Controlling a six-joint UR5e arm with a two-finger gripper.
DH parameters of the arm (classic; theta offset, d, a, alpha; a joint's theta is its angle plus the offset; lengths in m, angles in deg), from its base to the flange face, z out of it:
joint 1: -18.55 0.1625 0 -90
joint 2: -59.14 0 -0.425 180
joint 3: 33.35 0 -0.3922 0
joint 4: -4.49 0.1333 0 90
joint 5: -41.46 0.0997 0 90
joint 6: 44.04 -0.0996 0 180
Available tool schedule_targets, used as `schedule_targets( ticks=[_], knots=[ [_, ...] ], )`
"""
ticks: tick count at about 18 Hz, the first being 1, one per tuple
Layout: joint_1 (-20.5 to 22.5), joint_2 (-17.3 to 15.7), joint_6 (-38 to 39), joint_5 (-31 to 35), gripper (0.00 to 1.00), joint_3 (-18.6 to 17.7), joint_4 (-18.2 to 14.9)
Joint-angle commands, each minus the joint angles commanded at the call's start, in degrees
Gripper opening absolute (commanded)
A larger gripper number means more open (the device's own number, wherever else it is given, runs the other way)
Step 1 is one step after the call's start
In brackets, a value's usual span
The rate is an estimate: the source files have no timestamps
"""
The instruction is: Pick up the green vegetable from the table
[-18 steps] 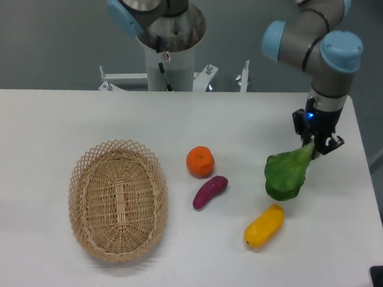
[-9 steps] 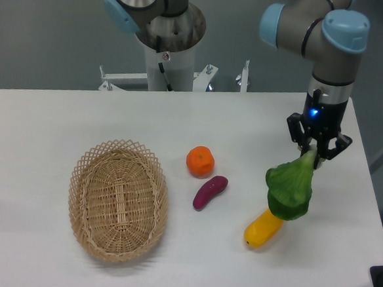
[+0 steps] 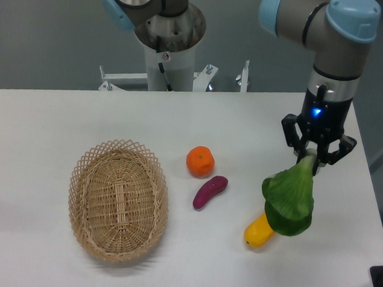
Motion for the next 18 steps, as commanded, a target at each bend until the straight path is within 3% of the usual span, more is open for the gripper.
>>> schedule_targets(
  ticks=[18],
  knots=[
    [-0.62, 0.00, 1.23, 0.17, 0.33, -0.17, 0.09]
  ],
)
